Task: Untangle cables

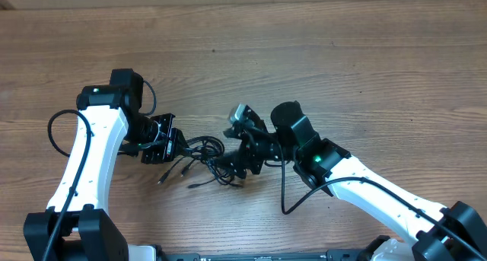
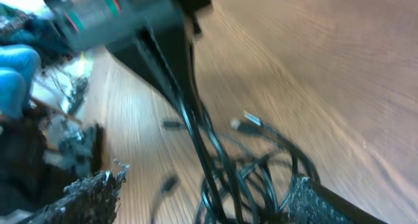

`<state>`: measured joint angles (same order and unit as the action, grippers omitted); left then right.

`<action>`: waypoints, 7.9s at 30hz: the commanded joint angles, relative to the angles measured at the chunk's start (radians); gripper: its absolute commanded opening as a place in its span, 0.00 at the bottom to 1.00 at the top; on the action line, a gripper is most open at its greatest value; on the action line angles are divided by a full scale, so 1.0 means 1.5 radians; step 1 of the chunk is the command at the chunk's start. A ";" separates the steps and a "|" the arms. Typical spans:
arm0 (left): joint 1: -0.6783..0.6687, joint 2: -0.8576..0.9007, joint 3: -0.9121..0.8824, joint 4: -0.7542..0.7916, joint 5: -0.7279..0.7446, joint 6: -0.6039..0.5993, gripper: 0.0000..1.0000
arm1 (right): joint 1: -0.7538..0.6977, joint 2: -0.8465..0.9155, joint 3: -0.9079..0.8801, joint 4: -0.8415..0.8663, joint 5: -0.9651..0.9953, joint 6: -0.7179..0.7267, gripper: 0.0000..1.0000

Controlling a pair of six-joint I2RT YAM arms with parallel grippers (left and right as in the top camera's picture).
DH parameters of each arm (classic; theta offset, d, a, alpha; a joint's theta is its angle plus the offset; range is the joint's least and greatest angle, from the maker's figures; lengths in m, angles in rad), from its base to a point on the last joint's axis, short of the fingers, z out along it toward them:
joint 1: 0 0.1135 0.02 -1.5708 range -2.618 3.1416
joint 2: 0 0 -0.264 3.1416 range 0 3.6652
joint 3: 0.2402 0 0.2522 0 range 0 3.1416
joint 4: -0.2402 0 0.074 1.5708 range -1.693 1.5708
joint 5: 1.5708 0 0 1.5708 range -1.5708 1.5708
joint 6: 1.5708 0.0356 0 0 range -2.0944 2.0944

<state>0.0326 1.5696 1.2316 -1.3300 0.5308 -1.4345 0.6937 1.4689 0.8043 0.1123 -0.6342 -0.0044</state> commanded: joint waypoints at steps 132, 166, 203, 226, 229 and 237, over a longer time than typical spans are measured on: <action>-0.036 0.005 -0.217 0.393 -0.100 0.798 1.00 | 0.098 0.035 0.010 -0.213 0.353 0.020 1.00; -0.046 0.020 -0.237 0.486 -0.170 0.727 0.29 | 0.098 0.035 0.010 -0.218 0.287 0.042 1.00; -0.052 -0.224 -0.228 0.493 0.004 1.104 0.04 | 0.098 -0.240 0.011 -0.214 0.287 0.093 0.91; -0.052 -0.350 -0.228 0.465 0.276 1.244 0.04 | 0.035 -0.287 0.011 -0.220 0.288 0.337 1.00; -0.053 -0.350 -0.228 0.465 0.274 1.246 0.04 | 0.015 -0.287 0.011 -0.209 0.244 0.337 1.00; -0.052 -0.349 -0.228 0.465 0.268 1.251 0.04 | 0.010 -0.287 0.011 -0.158 0.128 0.337 1.00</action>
<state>-0.0399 1.0637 0.8829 -0.6353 0.8909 0.4229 0.7132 1.0435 0.8062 -0.1394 -0.3489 0.4934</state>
